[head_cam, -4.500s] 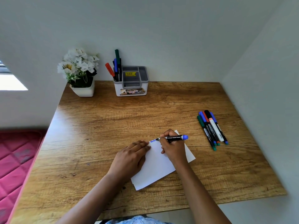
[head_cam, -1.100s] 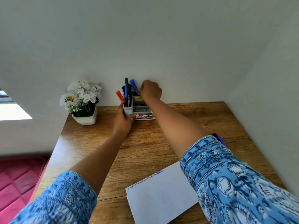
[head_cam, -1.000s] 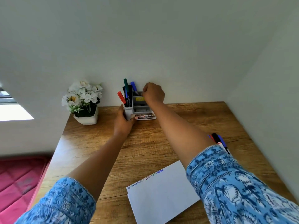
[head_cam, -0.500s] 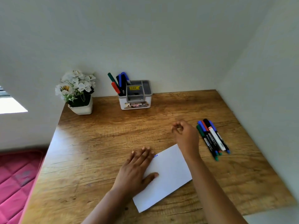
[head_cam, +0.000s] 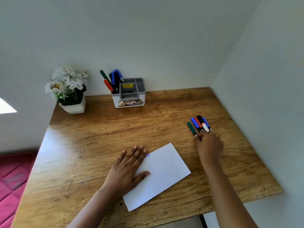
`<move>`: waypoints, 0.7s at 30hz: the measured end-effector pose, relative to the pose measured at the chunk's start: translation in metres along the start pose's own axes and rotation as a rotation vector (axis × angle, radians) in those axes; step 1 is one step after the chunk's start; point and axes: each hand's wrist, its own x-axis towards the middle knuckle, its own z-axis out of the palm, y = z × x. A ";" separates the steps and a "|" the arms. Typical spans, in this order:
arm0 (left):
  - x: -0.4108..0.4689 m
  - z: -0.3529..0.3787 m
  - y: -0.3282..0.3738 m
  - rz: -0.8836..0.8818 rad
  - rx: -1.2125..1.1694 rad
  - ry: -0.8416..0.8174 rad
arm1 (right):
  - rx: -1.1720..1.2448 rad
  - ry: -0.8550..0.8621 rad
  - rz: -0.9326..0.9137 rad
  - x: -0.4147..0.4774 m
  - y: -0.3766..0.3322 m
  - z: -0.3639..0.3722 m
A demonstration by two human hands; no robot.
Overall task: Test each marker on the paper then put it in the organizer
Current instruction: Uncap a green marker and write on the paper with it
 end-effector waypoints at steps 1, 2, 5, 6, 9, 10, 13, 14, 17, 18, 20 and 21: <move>0.000 0.001 -0.001 -0.006 -0.005 -0.006 | 0.014 -0.004 -0.010 -0.001 -0.003 0.000; 0.001 -0.001 0.000 -0.016 -0.021 -0.037 | 0.039 -0.018 -0.022 -0.003 -0.006 0.000; 0.004 -0.008 0.001 -0.045 -0.066 -0.060 | 0.259 -0.103 -0.066 -0.016 -0.020 -0.004; 0.006 -0.013 0.003 -0.050 -0.057 -0.060 | 0.364 -0.141 -0.078 -0.023 -0.026 -0.008; 0.017 -0.029 0.012 -0.137 -0.252 0.014 | 0.645 -0.222 -0.128 -0.047 -0.047 -0.025; 0.022 -0.040 0.019 -0.227 -0.510 0.075 | 0.701 -0.240 -0.159 -0.056 -0.054 -0.031; 0.040 -0.066 0.037 -0.437 -1.495 0.220 | 0.749 -0.276 -0.290 -0.073 -0.072 -0.042; 0.046 -0.071 0.039 -0.458 -1.646 0.259 | 0.749 -0.282 -0.326 -0.077 -0.077 -0.043; 0.055 -0.076 0.038 -0.510 -1.826 0.324 | 0.709 -0.268 -0.419 -0.081 -0.085 -0.047; 0.057 -0.077 0.037 -0.517 -1.862 0.339 | 0.677 -0.257 -0.455 -0.081 -0.087 -0.048; 0.058 -0.077 0.035 -0.526 -1.907 0.363 | 0.600 -0.235 -0.513 -0.081 -0.090 -0.049; 0.058 -0.077 0.035 -0.524 -1.920 0.370 | 0.570 -0.219 -0.533 -0.081 -0.091 -0.049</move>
